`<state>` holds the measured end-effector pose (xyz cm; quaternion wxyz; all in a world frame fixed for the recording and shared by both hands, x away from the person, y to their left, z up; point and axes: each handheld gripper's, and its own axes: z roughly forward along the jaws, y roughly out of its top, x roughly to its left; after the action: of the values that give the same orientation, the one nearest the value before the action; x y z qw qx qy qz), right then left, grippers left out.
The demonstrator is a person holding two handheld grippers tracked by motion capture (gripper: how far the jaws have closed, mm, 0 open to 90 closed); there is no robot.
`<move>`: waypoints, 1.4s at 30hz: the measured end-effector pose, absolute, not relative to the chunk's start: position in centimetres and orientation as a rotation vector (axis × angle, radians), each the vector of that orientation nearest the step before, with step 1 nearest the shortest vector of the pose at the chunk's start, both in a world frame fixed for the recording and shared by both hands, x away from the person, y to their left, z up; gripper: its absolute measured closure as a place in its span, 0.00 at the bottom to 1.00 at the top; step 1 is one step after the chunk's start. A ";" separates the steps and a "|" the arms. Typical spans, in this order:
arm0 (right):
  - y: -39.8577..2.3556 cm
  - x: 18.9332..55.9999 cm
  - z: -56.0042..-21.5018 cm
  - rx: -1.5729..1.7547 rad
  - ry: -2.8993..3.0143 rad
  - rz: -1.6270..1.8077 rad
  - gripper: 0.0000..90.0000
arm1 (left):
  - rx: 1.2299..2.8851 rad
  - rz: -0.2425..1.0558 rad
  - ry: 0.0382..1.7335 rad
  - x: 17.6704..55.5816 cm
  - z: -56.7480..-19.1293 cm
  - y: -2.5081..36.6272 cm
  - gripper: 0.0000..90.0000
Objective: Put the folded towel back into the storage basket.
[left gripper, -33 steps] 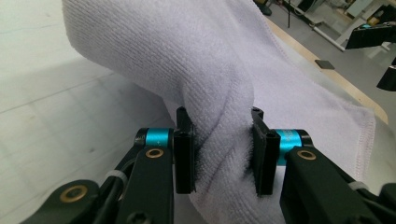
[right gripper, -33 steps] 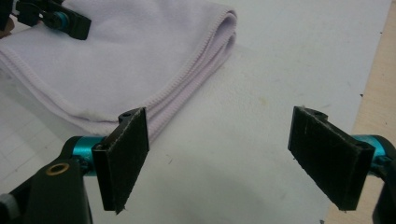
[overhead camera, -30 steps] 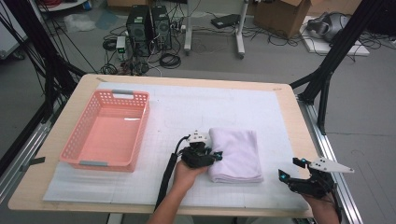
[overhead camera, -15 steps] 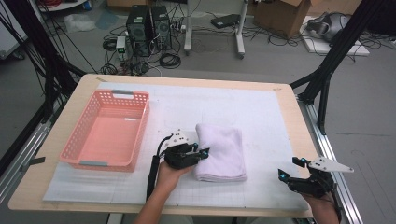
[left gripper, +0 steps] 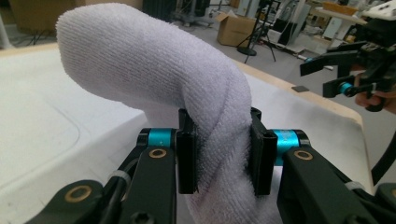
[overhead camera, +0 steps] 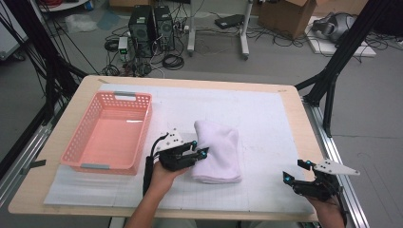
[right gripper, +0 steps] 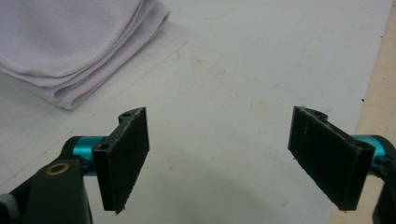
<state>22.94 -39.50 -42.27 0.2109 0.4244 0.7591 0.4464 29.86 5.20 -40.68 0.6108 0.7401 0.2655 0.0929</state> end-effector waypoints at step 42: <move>-39.2 23.3 -42.2 1.175 2.104 1.239 0.22 | 1.567 0.362 0.496 28.8 -33.4 11.5 0.78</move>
<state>23.30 -39.18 -42.16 0.2140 0.4236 0.7585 0.4466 28.78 11.47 -33.36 0.6662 0.6943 0.2199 0.1605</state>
